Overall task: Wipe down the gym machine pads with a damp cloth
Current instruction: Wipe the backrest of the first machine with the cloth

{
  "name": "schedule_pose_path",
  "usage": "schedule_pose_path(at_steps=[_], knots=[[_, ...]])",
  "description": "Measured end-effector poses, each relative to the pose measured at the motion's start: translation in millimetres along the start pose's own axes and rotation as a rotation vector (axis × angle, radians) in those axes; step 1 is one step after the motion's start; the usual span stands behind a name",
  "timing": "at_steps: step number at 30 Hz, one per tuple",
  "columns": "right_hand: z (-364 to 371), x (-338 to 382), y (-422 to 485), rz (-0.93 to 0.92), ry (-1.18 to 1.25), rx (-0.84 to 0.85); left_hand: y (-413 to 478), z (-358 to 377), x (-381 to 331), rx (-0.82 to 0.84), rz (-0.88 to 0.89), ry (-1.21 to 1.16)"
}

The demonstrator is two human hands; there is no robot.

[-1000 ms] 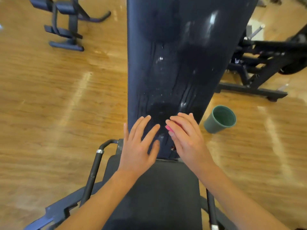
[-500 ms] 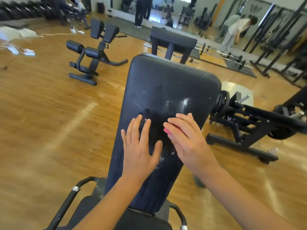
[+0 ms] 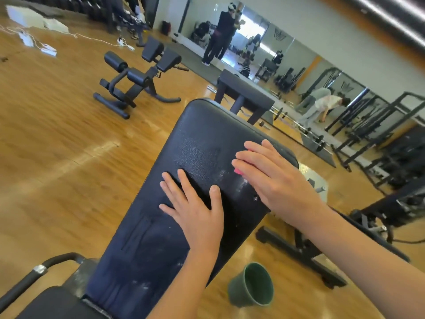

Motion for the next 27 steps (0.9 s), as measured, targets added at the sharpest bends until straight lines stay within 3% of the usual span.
schedule_pose_path(at_steps=[13,27], knots=[[-3,-40,0,-0.096,-0.084,0.195,1,26,7,-0.180,0.012,0.030],[0,-47,12,-0.166,-0.051,0.180,1,29,10,-0.230,0.034,0.064]])
Point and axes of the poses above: each hand's wrist, its own y-axis towards the middle knuckle, its own z-axis out of the palm, x = y × z, the point moved 2 cm from there along y, towards the middle knuckle, and after that the axes turned 10 degrees about y, right-handed, at the moved point
